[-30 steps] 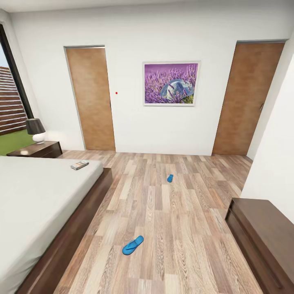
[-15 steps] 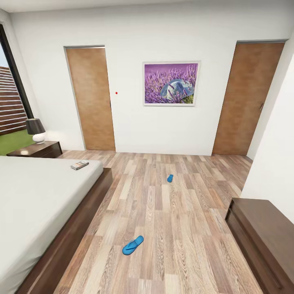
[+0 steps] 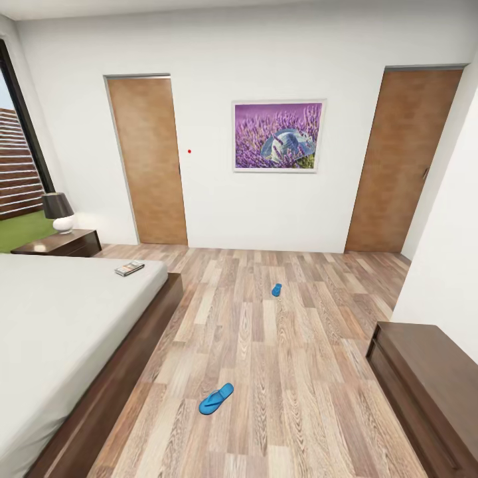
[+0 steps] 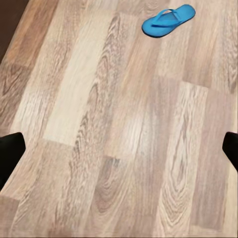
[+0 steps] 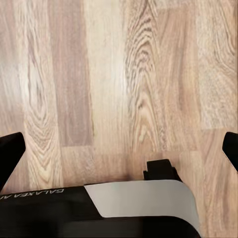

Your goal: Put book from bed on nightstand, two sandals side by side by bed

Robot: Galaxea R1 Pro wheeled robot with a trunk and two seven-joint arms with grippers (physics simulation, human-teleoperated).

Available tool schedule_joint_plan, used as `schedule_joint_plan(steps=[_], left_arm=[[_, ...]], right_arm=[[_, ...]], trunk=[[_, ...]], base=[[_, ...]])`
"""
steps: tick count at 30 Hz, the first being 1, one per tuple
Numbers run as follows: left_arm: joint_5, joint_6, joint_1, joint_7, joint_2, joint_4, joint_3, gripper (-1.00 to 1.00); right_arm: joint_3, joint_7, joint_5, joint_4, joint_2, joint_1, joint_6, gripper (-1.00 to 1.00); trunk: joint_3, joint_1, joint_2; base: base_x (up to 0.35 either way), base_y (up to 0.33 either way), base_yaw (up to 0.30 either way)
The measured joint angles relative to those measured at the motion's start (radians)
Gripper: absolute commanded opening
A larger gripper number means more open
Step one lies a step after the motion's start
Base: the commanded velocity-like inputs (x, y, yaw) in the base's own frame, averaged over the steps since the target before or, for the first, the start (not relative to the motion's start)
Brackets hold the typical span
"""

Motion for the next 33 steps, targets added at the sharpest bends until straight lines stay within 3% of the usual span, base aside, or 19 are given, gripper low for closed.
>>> schedule_joint_plan(steps=[10, 14, 20, 28, 33], left_arm=[[0.005, -0.04, 0.0, -0.002, 0.0, 0.018, -0.002, 1.0], [0.004, -0.05, 0.0, -0.002, 0.0, 0.061, -0.003, 1.0], [0.004, -0.097, 0.0, -0.002, -0.002, 0.082, -0.003, 1.0], [0.004, -0.106, 0.0, -0.002, -0.002, 0.084, -0.004, 1.0], [0.002, -0.107, 0.0, -0.002, -0.002, 0.085, -0.004, 1.0]], right_arm=[[0.001, 0.003, 0.002, 0.023, -0.007, -0.013, -0.045, 1.0], [0.002, 0.003, 0.002, 0.024, -0.007, -0.013, -0.046, 1.0], [-0.001, 0.002, 0.001, 0.024, -0.007, -0.013, -0.047, 1.0], [-0.002, 0.002, 0.001, 0.024, -0.006, -0.013, -0.047, 1.0], [-0.002, 0.001, 0.001, 0.024, -0.006, -0.013, -0.047, 1.0]], trunk=[[0.0, 0.0, 0.0], [0.0, 0.0, 0.0], [0.0, 0.0, 0.0], [0.0, 0.0, 0.0], [0.0, 0.0, 0.0]], base=[[0.0, 0.0, 0.0], [0.0, 0.0, 0.01], [0.0, 0.0, 0.212], [0.0, 0.0, 0.264], [0.027, -0.119, 0.047]])
